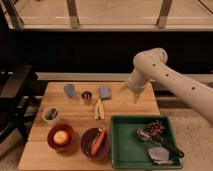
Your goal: Place banana in table surface
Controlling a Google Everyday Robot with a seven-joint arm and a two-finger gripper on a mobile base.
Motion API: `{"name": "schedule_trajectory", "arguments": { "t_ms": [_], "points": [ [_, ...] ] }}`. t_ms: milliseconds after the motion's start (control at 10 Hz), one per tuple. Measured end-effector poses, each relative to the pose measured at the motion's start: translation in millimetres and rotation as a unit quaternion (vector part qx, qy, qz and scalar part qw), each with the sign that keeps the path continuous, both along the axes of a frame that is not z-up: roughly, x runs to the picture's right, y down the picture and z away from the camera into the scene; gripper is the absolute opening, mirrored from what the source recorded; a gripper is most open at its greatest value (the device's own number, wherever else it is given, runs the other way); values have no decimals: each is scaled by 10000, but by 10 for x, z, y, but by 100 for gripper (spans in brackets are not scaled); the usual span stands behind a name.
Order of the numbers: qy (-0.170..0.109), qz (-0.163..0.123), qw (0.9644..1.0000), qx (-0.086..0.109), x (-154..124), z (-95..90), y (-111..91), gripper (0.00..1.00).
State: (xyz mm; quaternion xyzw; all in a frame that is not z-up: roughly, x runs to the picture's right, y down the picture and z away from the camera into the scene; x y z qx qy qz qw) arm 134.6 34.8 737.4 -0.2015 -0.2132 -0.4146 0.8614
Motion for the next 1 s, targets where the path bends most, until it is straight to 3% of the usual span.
{"name": "schedule_trajectory", "arguments": {
  "t_ms": [400, 600, 900, 1000],
  "points": [
    [-129, -606, 9981, -13, -26, 68, 63, 65],
    [-312, -908, 9954, 34, -342, 172, 87, 65],
    [-487, -1354, 9894, 211, -964, 543, 187, 65],
    [-503, -1423, 9882, 255, -1047, 661, 225, 65]
  ]
}}
